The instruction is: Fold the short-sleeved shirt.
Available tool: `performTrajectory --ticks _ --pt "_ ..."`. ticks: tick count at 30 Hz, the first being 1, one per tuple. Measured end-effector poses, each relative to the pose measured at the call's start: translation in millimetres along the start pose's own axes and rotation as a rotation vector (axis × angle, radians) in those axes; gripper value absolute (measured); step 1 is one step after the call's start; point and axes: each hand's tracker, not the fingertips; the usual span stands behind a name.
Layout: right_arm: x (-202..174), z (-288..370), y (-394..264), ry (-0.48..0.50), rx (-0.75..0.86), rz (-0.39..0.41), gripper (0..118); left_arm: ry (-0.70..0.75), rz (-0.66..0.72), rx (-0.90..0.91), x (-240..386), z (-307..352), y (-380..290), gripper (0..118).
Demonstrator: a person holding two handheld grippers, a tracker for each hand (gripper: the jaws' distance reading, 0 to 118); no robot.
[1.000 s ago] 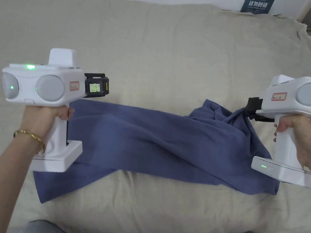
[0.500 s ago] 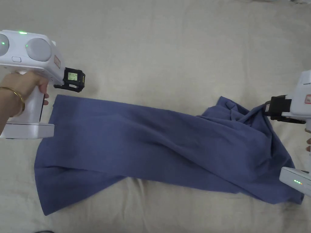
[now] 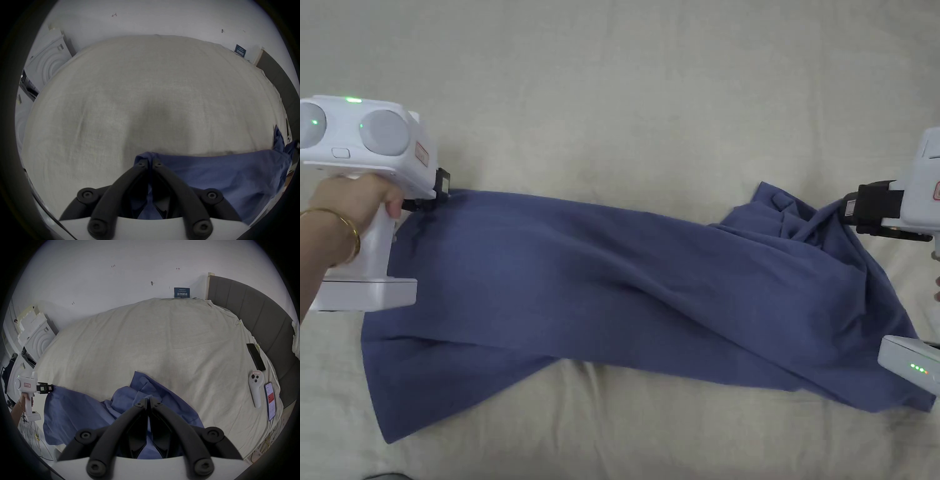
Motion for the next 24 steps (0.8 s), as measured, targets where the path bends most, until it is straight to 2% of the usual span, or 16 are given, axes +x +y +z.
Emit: performTrajectory --ticks 3,7,8,10,13,15,24 --pt "7 5 -2 0.002 0.013 -0.032 1 -0.018 -0.014 0.044 0 15 -4 0" --pt "12 20 3 -0.011 0.055 -0.054 1 -0.075 0.083 0.236 -11 66 -9 0" --pt "-9 36 -2 -0.018 0.086 -0.050 1 -0.107 0.126 0.299 -15 80 -13 0" --pt "-14 54 -2 -0.017 0.135 -0.053 1 -0.168 0.171 0.404 -23 111 -24 0" --pt "-3 73 1 0.001 0.197 -0.122 1 -0.152 0.158 0.499 -31 145 -33 0" --pt "1 90 4 0.003 0.226 -0.138 1 -0.151 0.177 0.542 -37 166 -38 0" --pt "21 166 10 -0.036 0.350 -0.116 1 -0.104 0.259 0.622 -69 220 -51 0"
